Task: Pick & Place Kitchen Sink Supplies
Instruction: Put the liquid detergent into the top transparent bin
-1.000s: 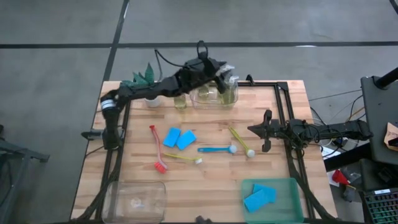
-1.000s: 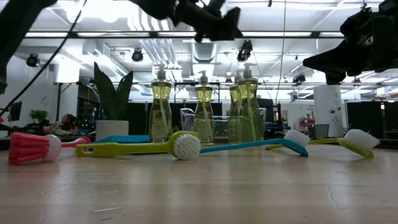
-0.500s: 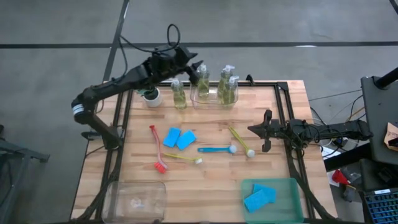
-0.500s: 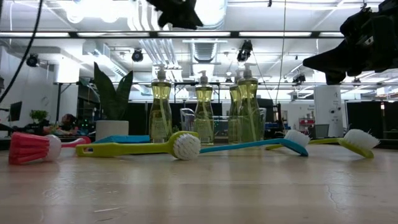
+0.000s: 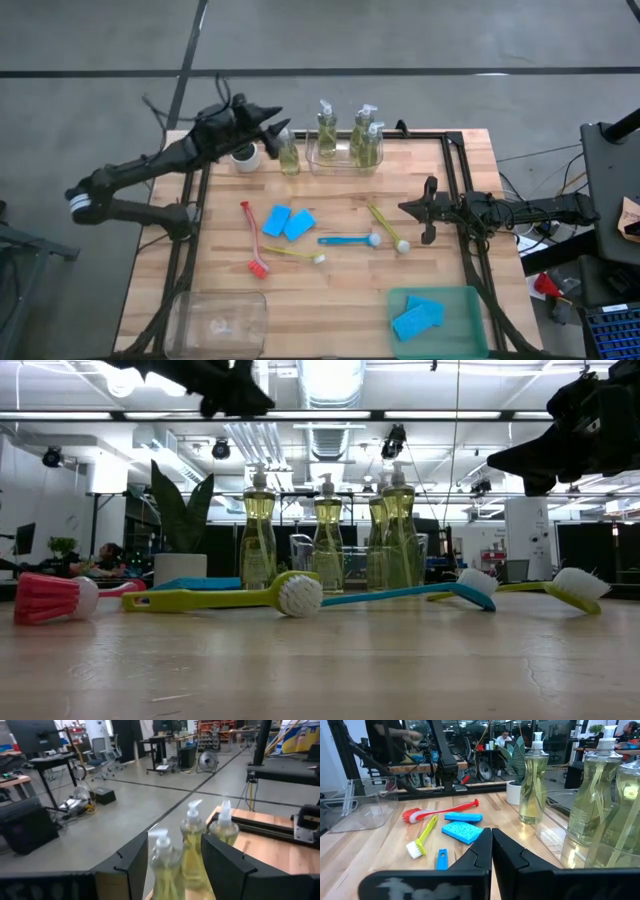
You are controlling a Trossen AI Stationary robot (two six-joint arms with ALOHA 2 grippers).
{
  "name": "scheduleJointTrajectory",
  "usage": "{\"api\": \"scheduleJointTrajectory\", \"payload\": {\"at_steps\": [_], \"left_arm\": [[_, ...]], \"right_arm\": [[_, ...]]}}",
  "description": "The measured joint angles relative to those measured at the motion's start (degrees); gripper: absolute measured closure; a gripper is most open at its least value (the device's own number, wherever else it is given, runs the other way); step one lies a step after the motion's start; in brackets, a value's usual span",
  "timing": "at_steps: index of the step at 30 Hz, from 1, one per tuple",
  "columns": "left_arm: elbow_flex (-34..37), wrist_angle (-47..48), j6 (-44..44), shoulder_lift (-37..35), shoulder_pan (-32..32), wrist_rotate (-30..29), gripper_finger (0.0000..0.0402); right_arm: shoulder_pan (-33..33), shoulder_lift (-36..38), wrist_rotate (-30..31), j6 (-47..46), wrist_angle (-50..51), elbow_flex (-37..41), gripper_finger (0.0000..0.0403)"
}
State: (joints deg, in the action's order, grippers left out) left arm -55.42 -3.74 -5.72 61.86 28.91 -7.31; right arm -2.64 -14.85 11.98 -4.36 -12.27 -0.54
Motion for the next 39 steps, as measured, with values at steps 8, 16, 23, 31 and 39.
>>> {"api": "scheduleJointTrajectory", "payload": {"at_steps": [8,16,23,31,39], "left_arm": [[13.2,-7.5,0.3,-6.6,0.0,-1.7,0.0225],[21.2,-12.8,3.6,-7.1,0.0,-1.6,0.0225],[26.8,-19.1,4.3,-6.7,-0.2,-1.2,0.0225],[28.3,-23.4,4.6,-4.5,-0.2,-0.2,0.0225],[26.5,-25.6,5.5,-0.1,-0.2,-1.4,0.0225]], "right_arm": [[0.0,0.0,0.0,-0.1,0.0,0.0,0.0394],[0.0,0.0,0.0,0.0,0.0,0.0,0.0394],[0.0,0.0,0.0,-0.1,0.0,0.0,0.0394],[0.0,0.0,0.0,-0.1,0.0,0.0,0.0394],[0.0,0.1,0.0,0.0,0.0,0.0,0.0394]]}}
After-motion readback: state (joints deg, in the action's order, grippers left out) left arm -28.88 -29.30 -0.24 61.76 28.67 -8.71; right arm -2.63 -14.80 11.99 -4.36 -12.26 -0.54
